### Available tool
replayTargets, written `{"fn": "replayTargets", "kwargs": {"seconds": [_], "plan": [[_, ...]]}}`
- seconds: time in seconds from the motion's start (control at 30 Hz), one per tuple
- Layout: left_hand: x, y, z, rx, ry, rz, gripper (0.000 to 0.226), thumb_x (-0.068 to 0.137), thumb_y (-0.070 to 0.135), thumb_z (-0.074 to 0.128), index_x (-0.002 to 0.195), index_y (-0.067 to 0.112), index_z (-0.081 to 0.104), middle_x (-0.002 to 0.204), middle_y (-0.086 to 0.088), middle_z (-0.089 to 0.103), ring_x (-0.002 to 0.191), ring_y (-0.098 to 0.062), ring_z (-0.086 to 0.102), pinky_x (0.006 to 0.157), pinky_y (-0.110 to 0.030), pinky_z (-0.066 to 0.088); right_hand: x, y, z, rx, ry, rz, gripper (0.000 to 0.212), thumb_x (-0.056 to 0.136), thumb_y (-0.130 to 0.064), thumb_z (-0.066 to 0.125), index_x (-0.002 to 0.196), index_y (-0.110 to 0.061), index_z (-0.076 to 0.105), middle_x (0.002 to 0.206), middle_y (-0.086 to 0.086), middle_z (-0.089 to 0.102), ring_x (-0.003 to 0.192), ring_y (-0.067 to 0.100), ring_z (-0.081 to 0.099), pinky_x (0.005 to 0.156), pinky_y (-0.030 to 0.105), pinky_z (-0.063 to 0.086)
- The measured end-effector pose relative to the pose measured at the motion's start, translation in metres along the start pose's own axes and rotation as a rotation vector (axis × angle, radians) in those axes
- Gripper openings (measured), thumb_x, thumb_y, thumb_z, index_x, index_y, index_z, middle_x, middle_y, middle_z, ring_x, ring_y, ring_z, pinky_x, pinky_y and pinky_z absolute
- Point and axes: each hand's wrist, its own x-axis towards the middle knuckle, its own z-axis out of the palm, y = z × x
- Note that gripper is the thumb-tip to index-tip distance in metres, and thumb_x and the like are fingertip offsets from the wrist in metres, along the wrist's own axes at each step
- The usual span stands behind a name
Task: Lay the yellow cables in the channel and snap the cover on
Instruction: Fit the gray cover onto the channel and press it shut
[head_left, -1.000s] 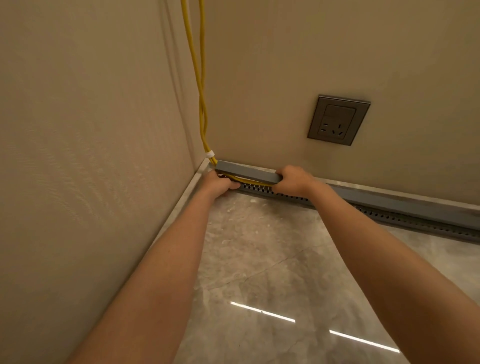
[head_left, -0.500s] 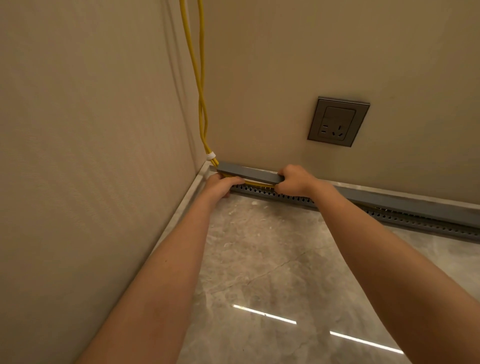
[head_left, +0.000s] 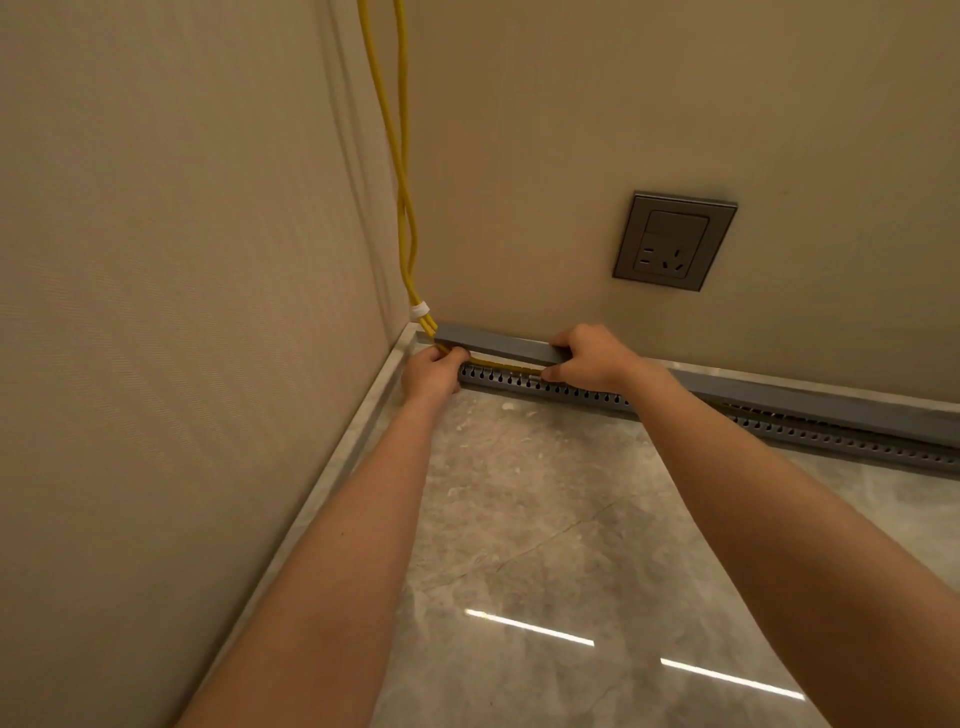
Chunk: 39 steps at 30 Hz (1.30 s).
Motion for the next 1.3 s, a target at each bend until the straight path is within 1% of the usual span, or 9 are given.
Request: {"fn": "replayTargets", "kwargs": {"seconds": [0.13,0.23,0.4,0.67,0.8,0.9,1.07,1.17,1.3], "plan": [[0.000,-0.001,-0.004,-0.059,-0.043,0.007,0.006,0.088,0.016,0.061,0.085,0.011,0.061,0.087,-0.010,0.059,0.059,-0.012,0.053,0.072,-0.027,0.053,-0.001,0.002,0.004,-0.011,0.021,0.000,0.033,0.089,-0.026,0.060,0.112,-0.003,0.065,0.102,0.018,0.066,0.092,0.030,0.059,0.076,0.035,0.046],[-0.001,0.001,-0.006,-0.118,-0.072,-0.011,0.013,0.089,0.012,0.061,0.101,0.007,0.064,0.089,-0.009,0.059,0.067,-0.014,0.055,0.070,-0.024,0.052,-0.002,0.003,0.005,-0.026,0.029,-0.006,0.033,0.089,-0.027,0.060,0.113,-0.005,0.064,0.098,0.015,0.065,0.087,0.027,0.056,0.074,0.034,0.045],[-0.006,0.007,-0.007,-0.168,-0.110,-0.033,0.030,0.091,0.004,0.057,0.119,-0.006,0.059,0.103,-0.010,0.056,0.098,-0.020,0.054,0.087,-0.029,0.050,-0.005,0.006,0.005,-0.045,0.054,-0.012,0.032,0.089,-0.028,0.060,0.114,-0.009,0.063,0.101,0.016,0.067,0.091,0.030,0.060,0.076,0.036,0.049],[-0.005,0.006,-0.001,-0.151,-0.138,-0.035,0.028,0.087,0.005,0.064,0.112,-0.008,0.064,0.086,-0.008,0.063,0.093,-0.021,0.059,0.052,-0.013,0.054,-0.013,0.019,0.002,-0.089,0.109,-0.007,0.029,0.088,-0.027,0.061,0.111,-0.010,0.062,0.101,0.016,0.067,0.086,0.029,0.056,0.068,0.029,0.040],[-0.004,0.004,0.006,-0.153,-0.100,-0.014,0.029,0.086,0.005,0.065,0.112,-0.007,0.065,0.096,-0.013,0.063,0.088,-0.023,0.062,0.047,-0.012,0.054,-0.018,0.031,0.000,-0.090,0.082,0.036,0.035,0.084,-0.033,0.065,0.110,-0.011,0.062,0.103,0.013,0.067,0.088,0.028,0.058,0.070,0.032,0.045],[0.001,0.000,0.008,-0.119,-0.065,0.000,0.022,0.084,0.006,0.067,0.104,-0.003,0.068,0.094,-0.013,0.065,0.067,-0.016,0.064,0.049,-0.013,0.056,-0.019,0.034,-0.001,-0.082,0.076,0.060,0.038,0.080,-0.034,0.069,0.108,-0.010,0.065,0.100,0.012,0.067,0.082,0.024,0.055,0.070,0.033,0.045],[0.003,-0.009,0.013,-0.026,0.001,0.043,0.003,0.083,0.012,0.067,0.080,0.010,0.067,0.085,-0.008,0.068,0.036,0.005,0.060,0.079,-0.034,0.060,-0.015,0.032,-0.003,-0.061,0.004,0.110,0.041,0.075,-0.033,0.073,0.107,-0.008,0.064,0.091,0.008,0.062,0.086,0.026,0.058,0.073,0.036,0.049],[0.000,-0.007,0.013,-0.053,-0.008,0.061,0.013,0.085,0.010,0.065,0.072,0.011,0.062,0.086,-0.006,0.064,0.045,-0.001,0.064,0.076,-0.033,0.060,-0.014,0.031,-0.006,-0.096,-0.052,0.118,0.046,0.073,-0.032,0.075,0.111,-0.011,0.059,0.101,0.008,0.063,0.093,0.026,0.058,0.080,0.037,0.049],[-0.005,-0.002,0.008,-0.149,-0.078,0.037,0.003,0.087,0.005,0.061,0.086,0.008,0.059,0.094,-0.008,0.059,0.086,-0.019,0.061,0.058,-0.018,0.058,-0.012,0.034,-0.008,-0.078,-0.064,0.132,0.042,0.074,-0.030,0.075,0.108,-0.008,0.063,0.093,0.007,0.061,0.087,0.025,0.057,0.081,0.037,0.049]]}}
